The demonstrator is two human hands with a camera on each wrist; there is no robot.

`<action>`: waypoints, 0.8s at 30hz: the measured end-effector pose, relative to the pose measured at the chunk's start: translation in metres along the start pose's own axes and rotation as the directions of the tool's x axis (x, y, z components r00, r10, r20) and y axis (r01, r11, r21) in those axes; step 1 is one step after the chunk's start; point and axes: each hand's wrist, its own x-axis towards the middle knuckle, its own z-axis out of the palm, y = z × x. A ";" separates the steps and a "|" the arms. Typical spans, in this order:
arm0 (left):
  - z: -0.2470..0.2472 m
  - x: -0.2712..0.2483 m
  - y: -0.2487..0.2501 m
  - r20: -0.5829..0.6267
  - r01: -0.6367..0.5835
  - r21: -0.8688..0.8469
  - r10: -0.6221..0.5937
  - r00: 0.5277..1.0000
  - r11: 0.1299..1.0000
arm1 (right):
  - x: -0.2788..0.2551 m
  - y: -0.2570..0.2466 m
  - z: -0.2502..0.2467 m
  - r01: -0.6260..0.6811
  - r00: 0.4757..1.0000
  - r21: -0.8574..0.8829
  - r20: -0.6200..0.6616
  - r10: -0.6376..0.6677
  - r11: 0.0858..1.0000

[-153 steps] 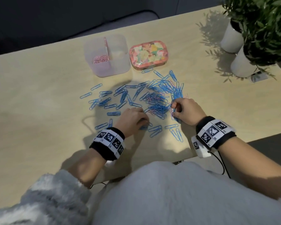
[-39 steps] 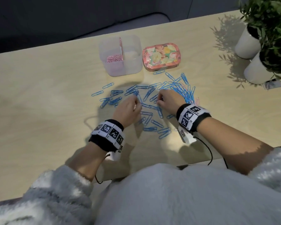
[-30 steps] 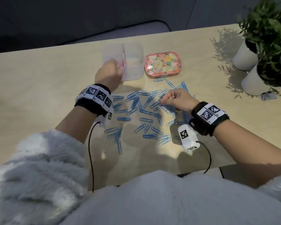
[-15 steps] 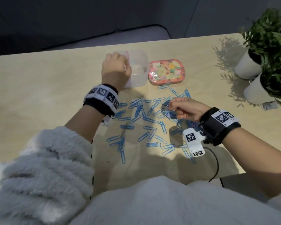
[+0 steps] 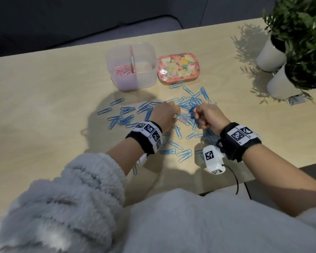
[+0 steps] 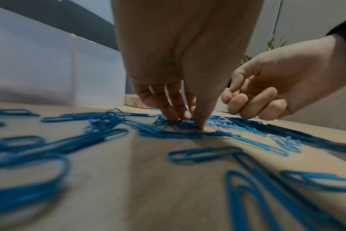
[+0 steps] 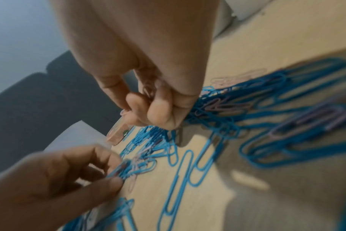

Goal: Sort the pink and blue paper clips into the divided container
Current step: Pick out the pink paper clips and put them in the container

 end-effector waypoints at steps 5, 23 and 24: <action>-0.008 -0.013 -0.029 -0.062 0.106 -0.012 -0.107 0.992 0.994 | 0.002 0.004 0.001 -0.013 0.999 0.081 0.037 0.010 0.997; -0.004 -0.014 -0.017 0.008 0.215 -0.133 -0.216 0.976 0.967 | 0.012 0.019 -0.022 0.224 0.930 -0.659 -0.076 -0.360 0.718; -0.007 -0.015 -0.019 -0.013 0.235 -0.129 -0.238 0.971 0.964 | 0.012 0.021 -0.025 0.217 0.926 -0.655 -0.096 -0.365 0.724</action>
